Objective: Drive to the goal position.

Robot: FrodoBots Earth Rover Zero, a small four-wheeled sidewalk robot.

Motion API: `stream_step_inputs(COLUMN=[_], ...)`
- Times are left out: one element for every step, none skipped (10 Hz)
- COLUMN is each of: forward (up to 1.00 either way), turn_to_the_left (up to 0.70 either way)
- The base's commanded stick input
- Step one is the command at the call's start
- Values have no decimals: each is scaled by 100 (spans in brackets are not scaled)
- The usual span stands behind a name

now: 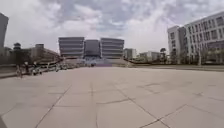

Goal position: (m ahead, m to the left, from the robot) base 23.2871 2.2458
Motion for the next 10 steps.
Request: stream_step_inputs(forward=[70,70,70,70,70,70,70,70,70,70], turn_to_the_left=[0,0,0,0,0,0,0,0,0,0])
